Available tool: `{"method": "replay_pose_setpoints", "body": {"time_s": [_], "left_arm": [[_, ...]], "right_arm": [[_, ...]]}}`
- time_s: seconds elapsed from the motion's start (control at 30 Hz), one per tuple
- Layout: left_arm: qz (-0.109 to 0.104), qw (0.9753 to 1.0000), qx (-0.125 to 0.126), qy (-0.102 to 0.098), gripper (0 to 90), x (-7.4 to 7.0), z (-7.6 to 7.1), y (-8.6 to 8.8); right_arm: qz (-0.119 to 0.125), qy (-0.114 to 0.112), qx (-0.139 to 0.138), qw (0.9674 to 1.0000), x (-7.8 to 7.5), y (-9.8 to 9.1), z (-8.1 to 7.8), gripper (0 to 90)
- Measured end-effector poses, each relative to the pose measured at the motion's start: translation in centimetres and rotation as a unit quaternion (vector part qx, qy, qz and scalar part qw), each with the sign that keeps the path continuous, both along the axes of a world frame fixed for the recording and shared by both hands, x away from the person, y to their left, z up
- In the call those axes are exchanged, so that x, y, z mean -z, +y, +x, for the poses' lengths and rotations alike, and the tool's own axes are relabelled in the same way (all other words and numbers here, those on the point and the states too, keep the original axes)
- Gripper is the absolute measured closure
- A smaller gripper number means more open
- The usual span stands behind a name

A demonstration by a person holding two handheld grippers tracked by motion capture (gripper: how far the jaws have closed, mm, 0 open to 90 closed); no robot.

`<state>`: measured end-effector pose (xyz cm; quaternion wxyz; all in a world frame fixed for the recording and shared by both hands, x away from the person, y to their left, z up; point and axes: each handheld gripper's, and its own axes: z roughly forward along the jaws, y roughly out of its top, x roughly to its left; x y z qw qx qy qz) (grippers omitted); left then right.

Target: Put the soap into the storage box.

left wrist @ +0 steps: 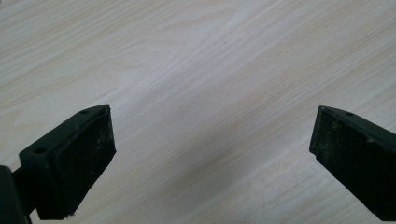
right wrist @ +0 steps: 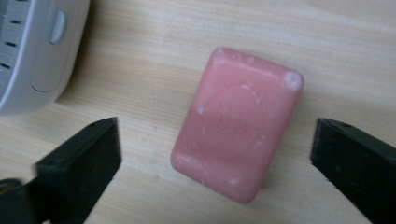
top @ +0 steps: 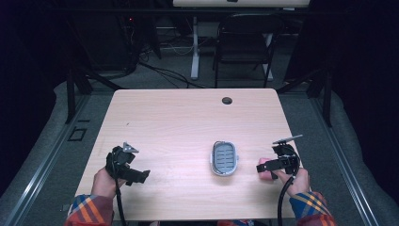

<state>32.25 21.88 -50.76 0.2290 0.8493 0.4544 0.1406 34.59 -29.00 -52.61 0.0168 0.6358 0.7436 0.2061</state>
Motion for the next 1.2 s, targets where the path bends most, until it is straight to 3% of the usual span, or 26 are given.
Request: {"method": "replay_pose_setpoints", "body": {"time_s": [0.07, 0.17, 0.27, 0.33, 0.47, 0.57, 0.8, 1.2], "left_arm": [[0.001, 1.0000, -0.001, 0.000, 0.0, 0.0, 0.0, 0.0], [0.001, 1.0000, 0.000, 0.000, 0.0, 0.0, 0.0, 0.0], [0.001, 1.0000, 0.001, 0.001, 0.1, 0.0, 0.0, -0.1], [0.001, 1.0000, 0.004, 0.004, 0.0, 0.0, 0.0, 0.0], [0.003, 1.0000, 0.007, 0.005, 0.1, 0.0, 0.0, -0.1], [0.005, 1.0000, 0.007, 0.005, 0.1, 0.0, -0.1, -0.2], [0.007, 0.9999, 0.009, 0.007, 0.1, 0.1, 0.0, -0.2], [0.008, 0.9999, 0.011, 0.009, 0.1, 0.1, 0.0, -0.3]], "right_arm": [[0.007, -0.005, 0.003, 1.0000, 0.2, 0.3, 0.2, 7.3], [-0.006, 0.013, -0.001, 0.9999, 0.6, 0.6, 0.7, 8.2], [-0.012, 0.002, 0.012, 0.9999, 0.7, 0.8, 0.8, 20.1], [-0.012, 0.008, 0.010, 0.9998, 0.7, 0.8, 0.9, 20.8], [-0.049, 0.024, -0.006, 0.9985, 1.1, 1.1, 1.1, 28.4], [-0.053, 0.019, -0.004, 0.9984, 1.2, 1.3, 1.0, 31.3], [-0.077, 0.030, -0.032, 0.9961, 1.5, 1.4, 1.3, 35.5], [-0.089, 0.033, -0.042, 0.9946, 1.9, 1.8, 1.3, 36.1]]}}
